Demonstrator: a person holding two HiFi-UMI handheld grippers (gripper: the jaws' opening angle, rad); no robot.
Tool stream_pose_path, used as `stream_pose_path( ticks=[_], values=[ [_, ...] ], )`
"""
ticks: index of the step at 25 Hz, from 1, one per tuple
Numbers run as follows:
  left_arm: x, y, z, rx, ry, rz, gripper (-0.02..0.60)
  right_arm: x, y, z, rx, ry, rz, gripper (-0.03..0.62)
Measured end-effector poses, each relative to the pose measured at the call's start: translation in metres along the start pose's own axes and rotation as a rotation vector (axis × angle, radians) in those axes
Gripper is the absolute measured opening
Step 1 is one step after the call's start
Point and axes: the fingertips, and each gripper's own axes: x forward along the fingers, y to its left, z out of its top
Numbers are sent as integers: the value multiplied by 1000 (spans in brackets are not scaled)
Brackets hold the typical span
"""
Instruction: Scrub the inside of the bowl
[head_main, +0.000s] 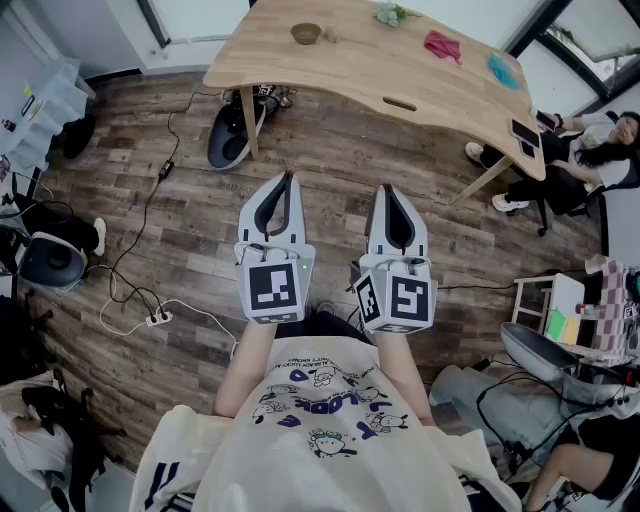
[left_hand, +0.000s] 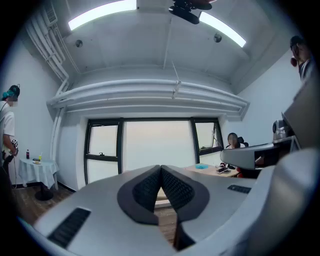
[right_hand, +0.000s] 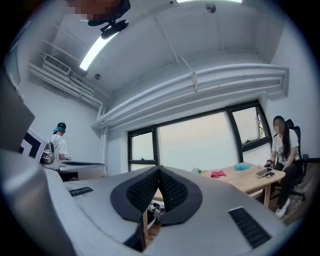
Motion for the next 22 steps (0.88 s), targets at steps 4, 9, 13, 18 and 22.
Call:
stream_pose_path(
  ticks=[4,9,13,18,22],
  values=[
    [5,-1,2,5,-2,3,28,5,-6,0,0,1,-2,6],
    [10,-3,-1,7,10,8,28,9,-12,-1,4,-1,3,6],
    [15,-6,-4,-4,11,19,28,10,-20,-2,6,-4,13,6],
    [15,-12,-10,-7,20,48,28,12,-31,-10,16,10,41,8],
    [14,-12,-17,-12,36,76,28,15,-32,-18,29,29,68,8]
  ],
)
